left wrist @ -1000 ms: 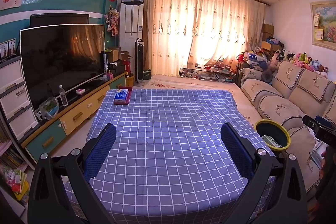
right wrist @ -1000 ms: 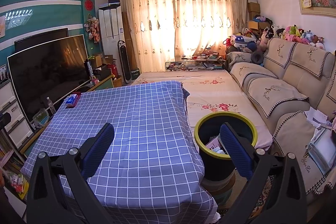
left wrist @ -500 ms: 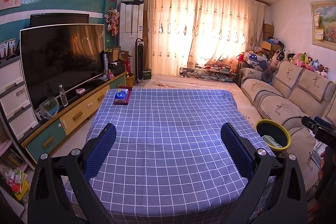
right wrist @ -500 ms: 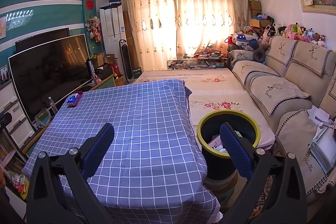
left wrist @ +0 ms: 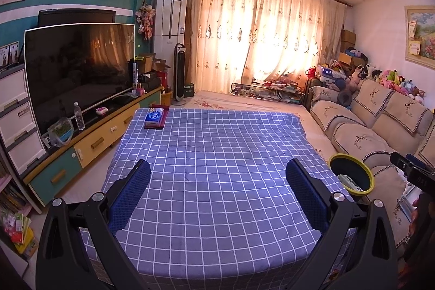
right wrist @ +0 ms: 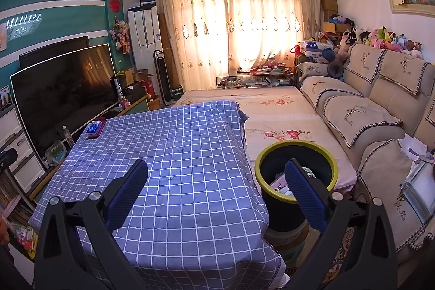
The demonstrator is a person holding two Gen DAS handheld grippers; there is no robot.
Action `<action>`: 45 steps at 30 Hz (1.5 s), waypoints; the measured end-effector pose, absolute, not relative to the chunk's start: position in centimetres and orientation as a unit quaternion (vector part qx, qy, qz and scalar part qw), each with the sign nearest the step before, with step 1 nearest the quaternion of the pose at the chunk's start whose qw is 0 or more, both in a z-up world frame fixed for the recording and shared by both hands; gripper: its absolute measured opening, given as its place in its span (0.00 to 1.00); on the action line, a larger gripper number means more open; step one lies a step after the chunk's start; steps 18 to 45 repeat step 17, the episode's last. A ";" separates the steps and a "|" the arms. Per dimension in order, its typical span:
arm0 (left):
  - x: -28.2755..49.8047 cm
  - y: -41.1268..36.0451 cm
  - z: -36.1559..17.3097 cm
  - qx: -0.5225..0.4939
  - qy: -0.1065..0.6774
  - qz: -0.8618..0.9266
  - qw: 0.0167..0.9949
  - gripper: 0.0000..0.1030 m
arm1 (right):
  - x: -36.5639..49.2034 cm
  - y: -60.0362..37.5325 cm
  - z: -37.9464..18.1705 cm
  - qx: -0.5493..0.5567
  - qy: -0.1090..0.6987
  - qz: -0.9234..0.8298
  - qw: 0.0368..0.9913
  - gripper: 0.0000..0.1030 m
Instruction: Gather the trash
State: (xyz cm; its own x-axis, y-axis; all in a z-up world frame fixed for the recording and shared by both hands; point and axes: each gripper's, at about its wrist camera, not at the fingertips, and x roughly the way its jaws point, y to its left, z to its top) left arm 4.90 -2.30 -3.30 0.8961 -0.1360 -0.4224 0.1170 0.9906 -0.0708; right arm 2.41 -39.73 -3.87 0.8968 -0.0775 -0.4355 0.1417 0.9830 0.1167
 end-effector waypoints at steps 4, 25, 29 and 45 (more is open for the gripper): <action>5.4 -2.7 -3.6 -0.030 0.220 -0.091 0.971 0.95 | 2.6 -39.8 -3.9 0.073 0.219 -0.056 0.971 0.93; 17.9 -2.5 -6.9 -0.009 0.281 -0.051 0.958 0.95 | 14.1 -38.3 -4.9 0.078 0.269 0.026 0.960 0.93; 17.9 -2.5 -6.9 -0.009 0.281 -0.051 0.958 0.95 | 14.1 -38.3 -4.9 0.078 0.269 0.026 0.960 0.93; 17.9 -2.5 -6.9 -0.009 0.281 -0.051 0.958 0.95 | 14.1 -38.3 -4.9 0.078 0.269 0.026 0.960 0.93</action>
